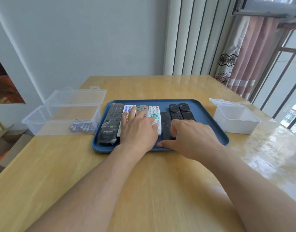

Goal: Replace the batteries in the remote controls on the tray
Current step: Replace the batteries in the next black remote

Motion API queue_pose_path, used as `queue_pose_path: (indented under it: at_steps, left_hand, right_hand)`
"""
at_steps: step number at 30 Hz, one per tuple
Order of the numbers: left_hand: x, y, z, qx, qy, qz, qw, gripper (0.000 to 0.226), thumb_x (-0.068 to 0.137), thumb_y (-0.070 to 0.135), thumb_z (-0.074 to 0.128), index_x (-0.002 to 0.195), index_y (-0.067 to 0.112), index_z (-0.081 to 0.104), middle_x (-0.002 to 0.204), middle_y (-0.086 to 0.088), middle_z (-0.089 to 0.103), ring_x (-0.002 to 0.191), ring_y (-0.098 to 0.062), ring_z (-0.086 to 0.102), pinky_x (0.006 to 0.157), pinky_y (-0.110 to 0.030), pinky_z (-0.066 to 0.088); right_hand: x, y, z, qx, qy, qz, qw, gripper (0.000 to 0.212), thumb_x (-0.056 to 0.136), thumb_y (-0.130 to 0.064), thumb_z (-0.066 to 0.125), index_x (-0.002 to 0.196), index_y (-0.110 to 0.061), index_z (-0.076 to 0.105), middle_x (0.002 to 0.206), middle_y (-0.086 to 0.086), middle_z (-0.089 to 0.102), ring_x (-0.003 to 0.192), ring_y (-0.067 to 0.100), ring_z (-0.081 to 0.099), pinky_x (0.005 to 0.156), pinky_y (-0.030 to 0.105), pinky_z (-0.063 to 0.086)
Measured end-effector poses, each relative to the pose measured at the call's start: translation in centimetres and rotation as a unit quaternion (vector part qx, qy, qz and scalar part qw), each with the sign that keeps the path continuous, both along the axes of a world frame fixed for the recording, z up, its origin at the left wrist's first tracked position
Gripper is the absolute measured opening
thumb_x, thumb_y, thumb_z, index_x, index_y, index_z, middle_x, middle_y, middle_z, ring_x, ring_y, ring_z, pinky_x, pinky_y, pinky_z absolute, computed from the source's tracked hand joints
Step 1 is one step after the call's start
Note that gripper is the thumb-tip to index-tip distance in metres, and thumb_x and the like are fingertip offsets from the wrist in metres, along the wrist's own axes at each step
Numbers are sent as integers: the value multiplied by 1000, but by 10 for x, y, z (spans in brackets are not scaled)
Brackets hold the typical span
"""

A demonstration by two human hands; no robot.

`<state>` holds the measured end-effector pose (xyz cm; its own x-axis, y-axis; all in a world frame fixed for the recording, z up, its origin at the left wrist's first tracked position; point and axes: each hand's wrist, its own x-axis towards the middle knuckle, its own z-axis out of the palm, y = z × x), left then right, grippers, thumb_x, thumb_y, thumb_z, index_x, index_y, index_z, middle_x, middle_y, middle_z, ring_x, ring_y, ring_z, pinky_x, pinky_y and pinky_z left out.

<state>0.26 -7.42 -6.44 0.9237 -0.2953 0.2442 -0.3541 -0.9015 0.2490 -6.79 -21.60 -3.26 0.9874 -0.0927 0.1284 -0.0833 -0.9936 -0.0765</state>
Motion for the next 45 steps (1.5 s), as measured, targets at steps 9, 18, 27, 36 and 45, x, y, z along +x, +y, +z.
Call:
queue_pose_path:
  at_steps: [9, 18, 27, 36, 45]
  left_hand:
    - [0, -1, -3, -16, 8, -1, 1000, 43, 105, 44, 40, 143, 33, 57, 158, 3, 43, 155, -23, 12, 124, -45, 10]
    - [1, -1, -4, -6, 3, -7, 1000, 44, 107, 43, 37, 145, 31, 54, 155, 2, 45, 155, -24, 12, 124, -45, 13]
    - [0, -2, -3, -72, -68, -9, 995, 59, 106, 46, 35, 156, 14, 34, 154, -3, 47, 153, -26, 18, 124, -40, 13]
    - [-13, -8, 26, -671, 140, -35, 727, 18, 94, 30, 71, 107, 18, 68, 91, 11, 75, 97, -11, 72, 87, -27, 52]
    - [-16, -12, 18, -734, 183, -88, 648, 31, 93, 3, 69, 121, -4, 57, 106, -20, 75, 98, -34, 75, 88, -41, 61]
  right_hand:
    - [1, 9, -7, 39, 21, -27, 999, 42, 87, -65, 53, 90, -23, 45, 76, -8, 56, 69, 15, 51, 52, 31, 27]
    - [-5, 6, 12, 89, -71, -62, 992, 31, 79, -55, 54, 88, -27, 45, 74, -8, 59, 63, 15, 54, 52, 30, 31]
    - [-4, 4, 17, 228, -210, -23, 950, 23, 84, -38, 54, 84, -21, 40, 61, -8, 53, 55, 16, 45, 51, 32, 31]
    - [8, 0, 16, 715, -104, 14, 691, 26, 98, -34, 53, 93, -10, 63, 65, 8, 46, 54, 18, 33, 47, 28, 28]
    - [14, -8, 2, 691, -93, -15, 716, 34, 87, -42, 75, 91, -9, 69, 71, 4, 67, 59, 13, 54, 57, 25, 47]
